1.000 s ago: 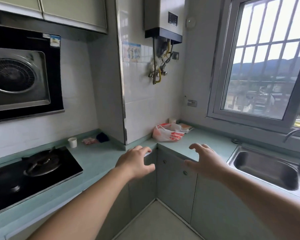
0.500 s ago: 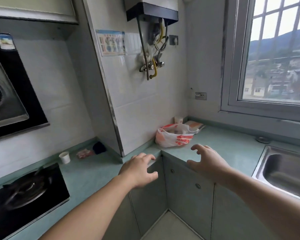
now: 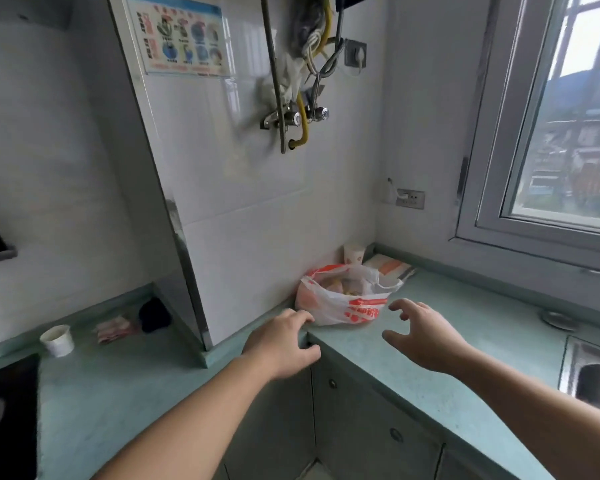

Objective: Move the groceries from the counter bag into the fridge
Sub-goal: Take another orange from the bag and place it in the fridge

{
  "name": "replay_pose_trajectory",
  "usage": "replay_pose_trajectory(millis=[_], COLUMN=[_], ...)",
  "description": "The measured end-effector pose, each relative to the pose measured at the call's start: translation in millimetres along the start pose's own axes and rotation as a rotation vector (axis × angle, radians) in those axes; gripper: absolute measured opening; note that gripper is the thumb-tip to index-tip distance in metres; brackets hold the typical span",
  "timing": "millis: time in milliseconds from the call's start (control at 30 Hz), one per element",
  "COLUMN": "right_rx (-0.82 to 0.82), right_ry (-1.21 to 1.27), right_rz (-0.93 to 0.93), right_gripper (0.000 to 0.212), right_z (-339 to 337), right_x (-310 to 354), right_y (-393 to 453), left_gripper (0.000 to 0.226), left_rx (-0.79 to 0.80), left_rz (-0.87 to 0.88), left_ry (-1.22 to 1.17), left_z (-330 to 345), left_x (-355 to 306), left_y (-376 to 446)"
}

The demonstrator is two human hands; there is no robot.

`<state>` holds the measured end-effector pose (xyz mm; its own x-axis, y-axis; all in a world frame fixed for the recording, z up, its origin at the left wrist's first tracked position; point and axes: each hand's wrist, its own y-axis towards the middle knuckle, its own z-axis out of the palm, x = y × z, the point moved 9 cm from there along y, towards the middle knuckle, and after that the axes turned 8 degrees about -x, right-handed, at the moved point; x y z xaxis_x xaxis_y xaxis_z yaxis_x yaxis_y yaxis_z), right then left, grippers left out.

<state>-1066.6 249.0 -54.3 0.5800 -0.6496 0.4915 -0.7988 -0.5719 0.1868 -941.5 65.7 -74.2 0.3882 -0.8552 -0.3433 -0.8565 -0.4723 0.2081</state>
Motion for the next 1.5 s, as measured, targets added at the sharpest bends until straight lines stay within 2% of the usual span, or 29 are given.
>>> replay_pose_trajectory(millis=[133,300,433,733,1067,1333,1400,1500], right_rx=[0.006,0.027,0.056,0.141,0.240,0.293,0.302,0.320], right_ry=[-0.020,-0.032,-0.040,0.089,0.122,0.061,0.011,-0.054], right_rz=[0.025,0.038,0.042,0.046,0.085,0.094,0.082,0.029], right_gripper=[0.049,0.057,0.055,0.049,0.042,0.040,0.039,0.032], right_z=[13.5,41.8,67.0,123.6,178.5,218.6,227.0,243.2], right_x=[4.3,-3.3,-22.6,-74.1,-114.2,-140.9,-148.2,-146.6], right_y=[65.1,134.7,186.0,289.0,344.2,356.5,362.0,370.3], left_gripper=[0.057,0.059,0.056,0.050,0.036,0.038,0.040,0.043], left_rx=[0.044,0.071,0.093,0.129,0.176,0.337,0.401,0.444], left_rz=[0.015,0.031,0.024,-0.111,-0.088,-0.011,0.025,0.091], left_ry=[-0.036,-0.048,-0.052,-0.004,0.002,-0.083,-0.043,0.162], left_z=[27.5,48.4,65.6,106.9,157.3,258.2,280.7,293.0], left_x=[26.4,51.0,60.5,72.4,60.6,46.9,48.1,61.6], left_y=[67.7,137.2,183.6,262.4,336.4,378.6,381.8,383.6])
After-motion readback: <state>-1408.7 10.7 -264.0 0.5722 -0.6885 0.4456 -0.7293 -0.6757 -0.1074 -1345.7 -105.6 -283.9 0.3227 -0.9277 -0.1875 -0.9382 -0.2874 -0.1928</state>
